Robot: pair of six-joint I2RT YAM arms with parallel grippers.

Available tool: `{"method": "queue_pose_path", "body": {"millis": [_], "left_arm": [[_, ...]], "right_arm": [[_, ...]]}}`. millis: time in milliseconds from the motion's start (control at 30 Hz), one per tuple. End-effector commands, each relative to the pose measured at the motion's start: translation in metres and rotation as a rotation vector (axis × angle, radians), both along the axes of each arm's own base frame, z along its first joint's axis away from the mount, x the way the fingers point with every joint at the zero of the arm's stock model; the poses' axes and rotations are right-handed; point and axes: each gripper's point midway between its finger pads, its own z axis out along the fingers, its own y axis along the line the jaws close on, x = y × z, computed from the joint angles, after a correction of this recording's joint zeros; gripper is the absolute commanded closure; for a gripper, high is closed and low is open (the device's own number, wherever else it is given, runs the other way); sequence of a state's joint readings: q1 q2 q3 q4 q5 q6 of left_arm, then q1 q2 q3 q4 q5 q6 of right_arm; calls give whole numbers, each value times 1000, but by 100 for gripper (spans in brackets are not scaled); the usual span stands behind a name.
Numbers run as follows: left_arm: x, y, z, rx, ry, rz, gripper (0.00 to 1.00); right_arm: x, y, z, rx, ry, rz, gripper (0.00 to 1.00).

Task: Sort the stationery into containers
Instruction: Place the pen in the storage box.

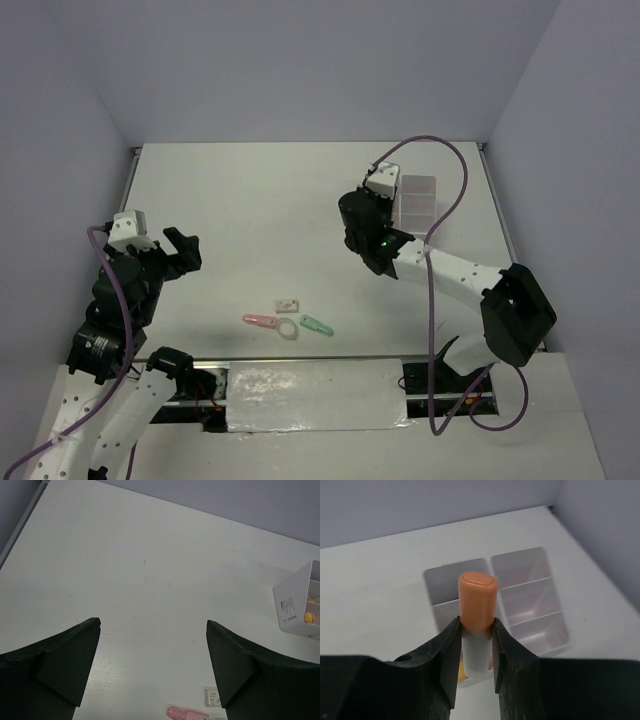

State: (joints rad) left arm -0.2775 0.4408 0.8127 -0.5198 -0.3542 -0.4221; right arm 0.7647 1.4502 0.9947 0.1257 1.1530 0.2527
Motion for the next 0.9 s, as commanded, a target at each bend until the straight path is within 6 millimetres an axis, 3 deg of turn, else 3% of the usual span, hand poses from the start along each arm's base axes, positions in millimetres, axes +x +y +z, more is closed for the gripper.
{"method": "queue_pose_path", "body": {"millis": [0, 200, 267, 533, 867], "left_arm": [[4, -3, 11, -6, -40, -17, 1], [4, -5, 10, -2, -35, -25, 1], [4, -6, 10, -2, -36, -30, 1], [4, -7, 10, 0, -36, -31, 1], [4, -6, 10, 1, -37, -32, 1]], "right_arm": [[-2, -42, 25, -114, -71, -157, 100], [9, -43, 15, -83, -120, -43, 100], [14, -34, 13, -67, -127, -1, 100], [20, -28, 0, -51, -141, 24, 100], [27, -29, -31, -33, -107, 13, 100]]}}
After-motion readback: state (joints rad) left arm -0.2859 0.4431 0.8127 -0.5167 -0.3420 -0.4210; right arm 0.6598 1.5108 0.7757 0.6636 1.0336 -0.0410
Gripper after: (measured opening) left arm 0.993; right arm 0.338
